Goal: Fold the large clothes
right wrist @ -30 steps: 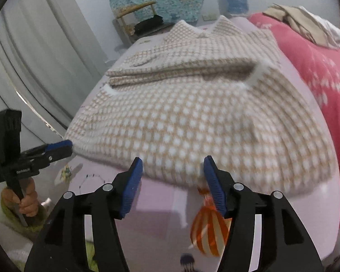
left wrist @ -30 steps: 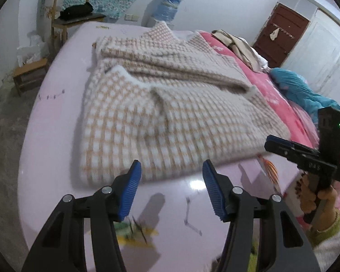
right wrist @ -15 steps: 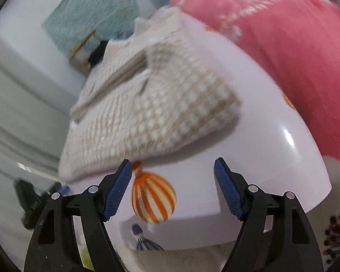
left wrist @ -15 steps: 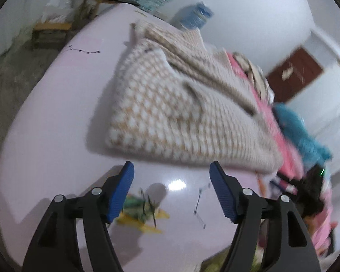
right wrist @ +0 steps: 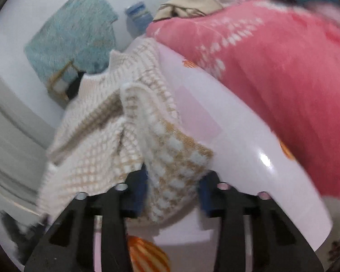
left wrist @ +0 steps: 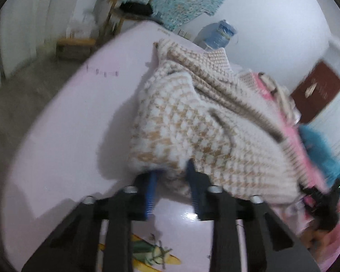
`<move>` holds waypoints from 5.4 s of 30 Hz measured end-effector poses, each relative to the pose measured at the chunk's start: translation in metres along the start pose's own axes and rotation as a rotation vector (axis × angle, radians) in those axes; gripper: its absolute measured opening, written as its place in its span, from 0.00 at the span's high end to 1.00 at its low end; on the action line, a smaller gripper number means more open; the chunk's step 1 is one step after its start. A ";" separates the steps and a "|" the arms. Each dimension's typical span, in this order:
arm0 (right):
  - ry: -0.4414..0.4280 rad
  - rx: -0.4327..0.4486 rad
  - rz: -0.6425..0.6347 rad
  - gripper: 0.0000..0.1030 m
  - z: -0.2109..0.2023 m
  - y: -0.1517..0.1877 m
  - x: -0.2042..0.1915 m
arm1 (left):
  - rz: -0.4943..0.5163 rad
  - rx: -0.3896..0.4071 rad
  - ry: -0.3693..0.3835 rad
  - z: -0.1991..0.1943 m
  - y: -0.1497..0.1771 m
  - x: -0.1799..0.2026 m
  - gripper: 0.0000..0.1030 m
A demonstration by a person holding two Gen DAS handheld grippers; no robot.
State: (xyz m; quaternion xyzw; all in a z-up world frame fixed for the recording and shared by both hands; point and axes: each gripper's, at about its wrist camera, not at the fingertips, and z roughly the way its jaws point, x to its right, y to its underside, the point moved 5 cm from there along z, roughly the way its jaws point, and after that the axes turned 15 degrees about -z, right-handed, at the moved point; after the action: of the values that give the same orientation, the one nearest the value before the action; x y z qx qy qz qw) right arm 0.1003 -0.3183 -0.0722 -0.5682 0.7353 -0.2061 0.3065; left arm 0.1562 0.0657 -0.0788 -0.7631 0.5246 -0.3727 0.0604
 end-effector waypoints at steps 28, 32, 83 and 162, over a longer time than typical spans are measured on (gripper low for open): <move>-0.099 -0.055 -0.126 0.43 -0.100 -0.004 0.020 | 0.124 -0.010 0.049 -0.134 -0.007 -0.036 0.78; -0.288 -0.081 -0.296 0.54 -0.065 -0.010 -0.059 | 0.238 -0.149 0.254 -0.082 0.011 0.038 0.78; 0.020 0.009 -0.509 0.95 -0.016 -0.067 -0.051 | 0.421 0.080 -0.188 -0.005 -0.057 0.040 0.92; -0.009 -0.155 -0.554 0.76 -0.009 0.040 -0.069 | 0.270 -0.094 -0.032 -0.021 0.033 0.004 0.80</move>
State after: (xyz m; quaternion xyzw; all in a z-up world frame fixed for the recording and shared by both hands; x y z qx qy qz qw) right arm 0.0773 -0.2413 -0.0763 -0.7703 0.5641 -0.2225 0.1973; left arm 0.1184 0.0544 -0.0779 -0.6933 0.6384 -0.3240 0.0828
